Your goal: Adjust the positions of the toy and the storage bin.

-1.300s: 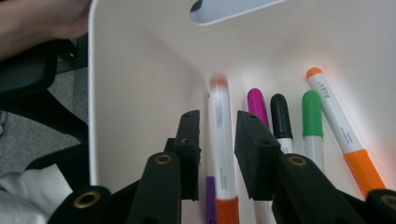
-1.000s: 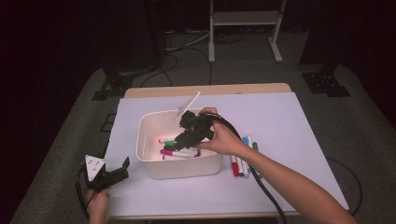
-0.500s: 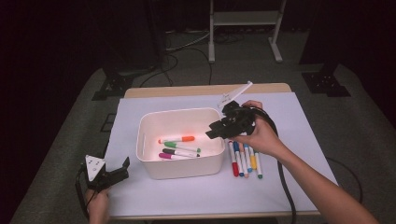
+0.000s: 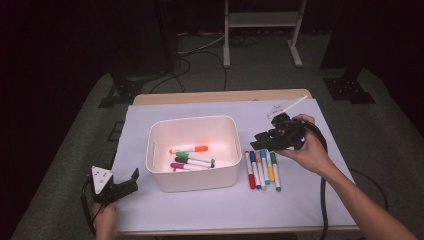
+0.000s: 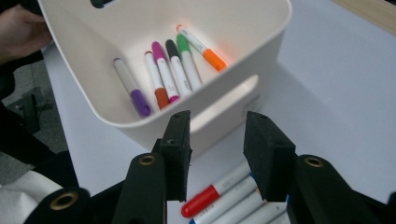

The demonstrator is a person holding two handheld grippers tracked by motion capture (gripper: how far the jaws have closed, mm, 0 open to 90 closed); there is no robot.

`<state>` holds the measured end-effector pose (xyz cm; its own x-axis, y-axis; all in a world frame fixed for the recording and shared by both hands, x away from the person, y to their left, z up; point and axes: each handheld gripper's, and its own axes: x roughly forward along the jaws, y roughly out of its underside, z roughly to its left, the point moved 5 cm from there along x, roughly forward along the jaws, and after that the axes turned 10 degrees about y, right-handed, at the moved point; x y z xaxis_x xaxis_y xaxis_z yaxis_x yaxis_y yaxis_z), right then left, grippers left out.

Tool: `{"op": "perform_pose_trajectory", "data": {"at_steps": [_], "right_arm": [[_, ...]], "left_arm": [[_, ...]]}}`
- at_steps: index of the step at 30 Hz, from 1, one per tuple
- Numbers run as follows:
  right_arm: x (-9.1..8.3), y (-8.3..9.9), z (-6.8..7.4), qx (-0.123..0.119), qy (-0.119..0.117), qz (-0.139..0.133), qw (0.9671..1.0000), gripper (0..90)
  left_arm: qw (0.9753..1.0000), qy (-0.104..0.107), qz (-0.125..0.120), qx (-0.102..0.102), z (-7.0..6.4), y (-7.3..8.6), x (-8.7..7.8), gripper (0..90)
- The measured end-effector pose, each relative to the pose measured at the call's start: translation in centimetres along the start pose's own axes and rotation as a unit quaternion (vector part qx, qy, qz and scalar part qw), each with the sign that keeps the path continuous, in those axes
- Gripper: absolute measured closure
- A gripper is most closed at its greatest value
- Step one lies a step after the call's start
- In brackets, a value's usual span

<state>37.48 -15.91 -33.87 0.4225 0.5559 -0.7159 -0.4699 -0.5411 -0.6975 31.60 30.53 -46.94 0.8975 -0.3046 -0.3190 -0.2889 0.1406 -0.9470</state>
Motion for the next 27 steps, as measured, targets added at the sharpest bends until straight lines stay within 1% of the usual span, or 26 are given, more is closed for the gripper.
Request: {"op": "perform_pose_trajectory", "data": {"at_steps": [7,15,18,20,22,27], "right_arm": [[0.3,3.2,-1.8,0.033,0.014,0.012,0.9993,59.8],[1.8,7.5,-3.2,0.075,0.014,0.035,0.9965,59.1],[2.1,8.7,-3.6,0.083,0.02,0.041,0.9955,59.0],[2.2,9.5,-3.8,0.087,0.028,0.043,0.9949,59.0],[2.3,10.2,-4.1,0.094,0.029,0.046,0.9941,58.6],[3.0,11.6,-4.2,0.091,0.051,0.064,0.9925,58.2]], "left_arm": [[1.0,0.0,0.0,-0.001,0.0,0.0,0.0,0.0],[1.0,-0.001,0.001,-0.002,0.0,0.0,0.0,0.0],[1.0,-0.001,0.001,-0.002,0.0,0.0,0.0,0.0],[1.0,-0.001,0.001,-0.003,0.0,0.0,0.0,0.0],[1.0,-0.001,0.001,-0.004,0.0,0.0,0.1,0.0],[1.0,-0.001,0.001,-0.002,0.0,0.0,0.1,0.0]]}}
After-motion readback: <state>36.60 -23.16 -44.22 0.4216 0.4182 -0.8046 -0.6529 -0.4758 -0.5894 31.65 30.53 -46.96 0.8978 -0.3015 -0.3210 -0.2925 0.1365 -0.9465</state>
